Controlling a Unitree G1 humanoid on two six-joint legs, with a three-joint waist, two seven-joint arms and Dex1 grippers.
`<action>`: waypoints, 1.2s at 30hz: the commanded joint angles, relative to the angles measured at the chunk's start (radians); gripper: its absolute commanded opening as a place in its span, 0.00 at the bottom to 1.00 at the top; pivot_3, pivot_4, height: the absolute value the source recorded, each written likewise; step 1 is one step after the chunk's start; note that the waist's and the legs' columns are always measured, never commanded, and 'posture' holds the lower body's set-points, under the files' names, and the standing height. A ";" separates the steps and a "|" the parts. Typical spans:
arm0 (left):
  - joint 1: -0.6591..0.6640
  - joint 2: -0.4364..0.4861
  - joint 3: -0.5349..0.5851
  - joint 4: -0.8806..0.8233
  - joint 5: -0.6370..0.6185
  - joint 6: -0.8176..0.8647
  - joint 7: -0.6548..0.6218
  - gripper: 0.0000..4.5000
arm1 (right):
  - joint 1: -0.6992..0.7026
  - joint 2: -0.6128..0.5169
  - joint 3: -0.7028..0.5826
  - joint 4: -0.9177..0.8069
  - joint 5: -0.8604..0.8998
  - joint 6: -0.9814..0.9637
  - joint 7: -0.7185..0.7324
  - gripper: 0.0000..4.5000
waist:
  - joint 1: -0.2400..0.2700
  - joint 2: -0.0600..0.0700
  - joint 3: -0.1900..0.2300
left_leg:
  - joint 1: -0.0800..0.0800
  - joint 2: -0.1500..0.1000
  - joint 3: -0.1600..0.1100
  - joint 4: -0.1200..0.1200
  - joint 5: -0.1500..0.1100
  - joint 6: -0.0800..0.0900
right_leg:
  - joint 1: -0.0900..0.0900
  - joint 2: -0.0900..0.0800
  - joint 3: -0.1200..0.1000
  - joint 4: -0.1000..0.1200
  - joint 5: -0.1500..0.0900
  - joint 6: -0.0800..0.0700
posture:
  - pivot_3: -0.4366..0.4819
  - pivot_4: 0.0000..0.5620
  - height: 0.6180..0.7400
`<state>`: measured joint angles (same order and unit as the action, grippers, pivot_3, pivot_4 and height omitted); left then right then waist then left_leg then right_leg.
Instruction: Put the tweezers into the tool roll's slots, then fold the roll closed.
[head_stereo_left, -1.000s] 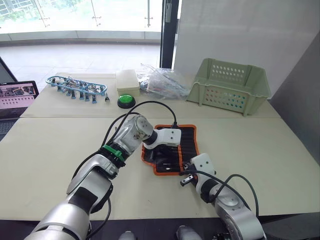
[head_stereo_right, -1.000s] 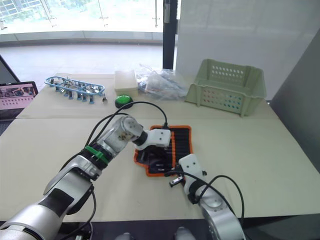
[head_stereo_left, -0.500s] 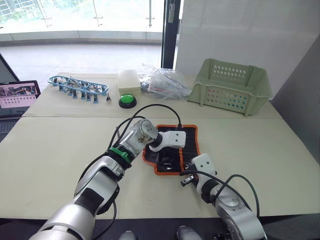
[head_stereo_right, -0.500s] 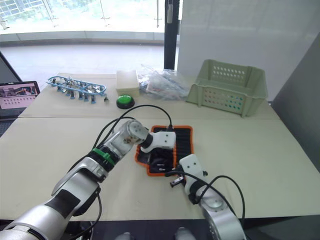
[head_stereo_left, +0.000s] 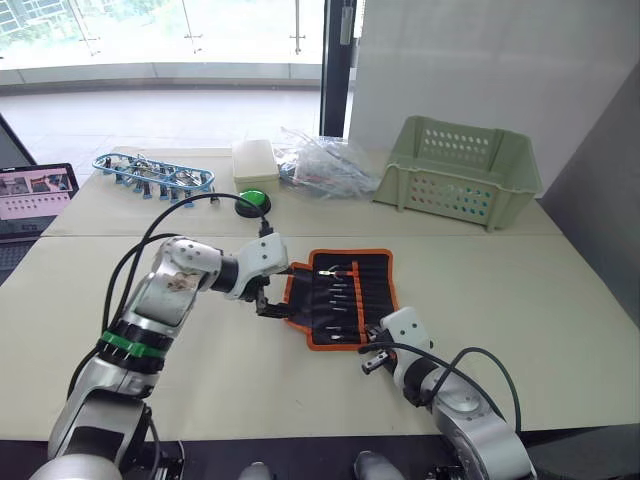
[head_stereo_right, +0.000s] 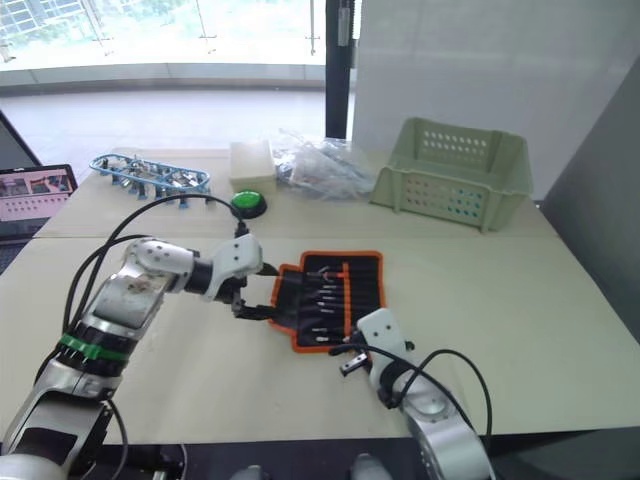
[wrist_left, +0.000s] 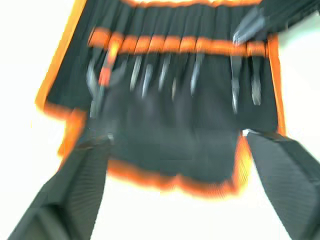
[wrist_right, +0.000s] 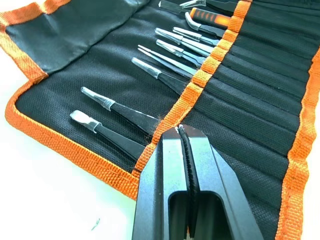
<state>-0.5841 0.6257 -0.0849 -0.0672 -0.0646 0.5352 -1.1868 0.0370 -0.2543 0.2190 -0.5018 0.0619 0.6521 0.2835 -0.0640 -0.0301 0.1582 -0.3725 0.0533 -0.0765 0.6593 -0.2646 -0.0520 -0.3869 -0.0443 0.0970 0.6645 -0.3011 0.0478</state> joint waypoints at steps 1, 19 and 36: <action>0.135 -0.011 0.162 -0.155 -0.049 0.013 0.152 0.99 | 0.011 -0.006 0.039 0.063 0.017 0.046 0.035 0.00 | -0.003 -0.001 0.000 | 0.000 0.000 0.000 0.000 0.000 0.000 | 0.000 0.000 0.000 0.000 0.000 0.000 | 0.48 0.27 0.78; 0.914 -0.275 0.592 -0.647 -0.274 0.203 0.567 0.99 | -0.021 -0.068 0.032 0.094 0.027 0.043 0.132 0.00 | -0.001 -0.004 -0.002 | 0.002 0.000 0.000 -0.001 0.000 0.000 | 0.001 -0.001 0.000 0.000 0.000 -0.001 | 0.48 0.27 0.78; 0.821 -0.333 0.373 -0.555 -0.153 0.135 0.872 0.99 | -0.031 -0.058 0.034 0.112 0.019 0.033 0.141 0.00 | -0.005 -0.007 -0.004 | 0.003 0.000 0.000 -0.001 0.000 0.000 | 0.001 0.000 0.001 0.000 0.000 -0.002 | 0.48 0.27 0.78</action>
<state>0.2626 0.3015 0.3165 -0.6195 -0.2437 0.6956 -0.3546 -0.0229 -0.3151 0.2077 -0.4508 0.0658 0.6516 0.4045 -0.0693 -0.0366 0.1546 -0.3691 0.0532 -0.0764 0.6588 -0.2648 -0.0524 -0.3858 -0.0440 0.0976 0.6641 -0.3011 0.0461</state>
